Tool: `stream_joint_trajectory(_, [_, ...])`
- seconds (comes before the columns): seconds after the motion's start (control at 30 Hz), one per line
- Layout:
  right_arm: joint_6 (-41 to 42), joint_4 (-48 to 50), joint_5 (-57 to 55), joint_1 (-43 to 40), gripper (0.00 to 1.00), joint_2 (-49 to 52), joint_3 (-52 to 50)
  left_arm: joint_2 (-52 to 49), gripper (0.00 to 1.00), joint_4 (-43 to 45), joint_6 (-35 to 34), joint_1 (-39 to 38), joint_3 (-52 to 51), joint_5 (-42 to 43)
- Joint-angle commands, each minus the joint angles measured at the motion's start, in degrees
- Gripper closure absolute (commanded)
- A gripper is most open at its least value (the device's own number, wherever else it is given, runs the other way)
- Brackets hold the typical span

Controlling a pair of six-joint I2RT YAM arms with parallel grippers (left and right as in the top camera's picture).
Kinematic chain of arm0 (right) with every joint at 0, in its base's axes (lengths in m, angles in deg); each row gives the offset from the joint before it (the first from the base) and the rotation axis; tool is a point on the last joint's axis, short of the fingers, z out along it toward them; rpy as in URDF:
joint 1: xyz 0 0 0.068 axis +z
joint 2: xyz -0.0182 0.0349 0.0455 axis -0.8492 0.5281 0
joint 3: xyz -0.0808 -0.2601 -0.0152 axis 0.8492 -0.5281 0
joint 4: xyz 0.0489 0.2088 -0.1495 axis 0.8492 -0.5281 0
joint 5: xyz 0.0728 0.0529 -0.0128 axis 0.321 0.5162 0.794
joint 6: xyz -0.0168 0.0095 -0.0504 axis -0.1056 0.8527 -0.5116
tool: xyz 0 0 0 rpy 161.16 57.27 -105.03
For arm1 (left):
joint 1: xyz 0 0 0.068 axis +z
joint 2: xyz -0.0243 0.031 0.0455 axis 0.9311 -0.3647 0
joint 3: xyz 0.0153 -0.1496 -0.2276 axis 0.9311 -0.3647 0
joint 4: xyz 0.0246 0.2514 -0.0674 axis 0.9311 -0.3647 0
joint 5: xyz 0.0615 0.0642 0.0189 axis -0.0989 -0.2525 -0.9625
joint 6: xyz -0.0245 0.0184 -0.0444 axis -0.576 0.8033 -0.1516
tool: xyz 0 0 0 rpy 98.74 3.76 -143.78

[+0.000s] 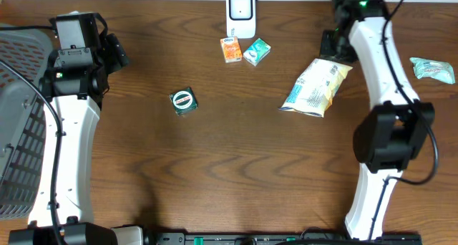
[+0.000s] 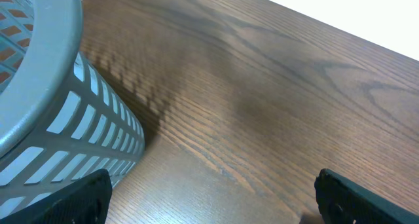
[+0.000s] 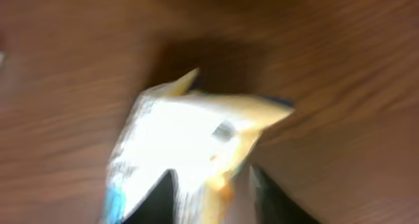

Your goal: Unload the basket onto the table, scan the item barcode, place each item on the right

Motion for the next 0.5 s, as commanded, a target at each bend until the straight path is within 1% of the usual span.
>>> stream_joint_trajectory(0.0, [-3.1, -3.7, 8.3, -0.6, 0.5, -0.3, -0.1, -0.4, 0.02, -0.1, 0.7, 0.2, 0.5, -0.5])
stream_joint_trajectory(0.07, [-3.1, -7.0, 8.3, -1.5, 0.37, -0.3, -0.1, -0.4, 0.02, -0.1, 0.7, 0.2, 0.5, -0.5])
stream_joint_trajectory(0.1, [-3.2, -8.3, 8.6, -2.1, 0.25, -0.3, -0.1, -0.4, 0.02, -0.1, 0.7, 0.2, 0.5, -0.5])
stream_joint_trajectory(0.13, [-3.2, -9.7, 8.8, -2.8, 0.16, -0.3, -0.1, -0.4, 0.02, -0.1, 0.7, 0.2, 0.5, -0.5])
stream_joint_trajectory(0.17, [-3.2, -10.6, 9.1, -3.4, 0.14, -0.3, -0.1, -0.4, 0.02, -0.1, 0.7, 0.2, 0.5, -0.5])
stream_joint_trajectory(0.23, [-3.9, -11.5, 11.1, -5.0, 0.03, -0.3, -0.3, -0.4, 0.03, -0.1, 0.7, 0.2, 0.5, -0.5])
stream_joint_trajectory(0.27, [-5.3, -11.5, 13.4, -5.8, 0.01, -0.3, -0.7, -0.4, 0.02, -0.1, 0.7, 0.2, 0.5, -0.5])
stream_joint_trajectory(0.37, [-9.0, -10.2, 20.6, -7.7, 0.01, -0.3, -2.4, -0.4, 0.02, -0.1, 0.7, 0.2, 0.5, -0.5])
stream_joint_trajectory(0.47, [-10.0, -6.3, 25.7, -9.3, 0.01, -0.3, -7.1, -0.4, 0.02, -0.1, 0.7, 0.2, 0.5, -0.5])
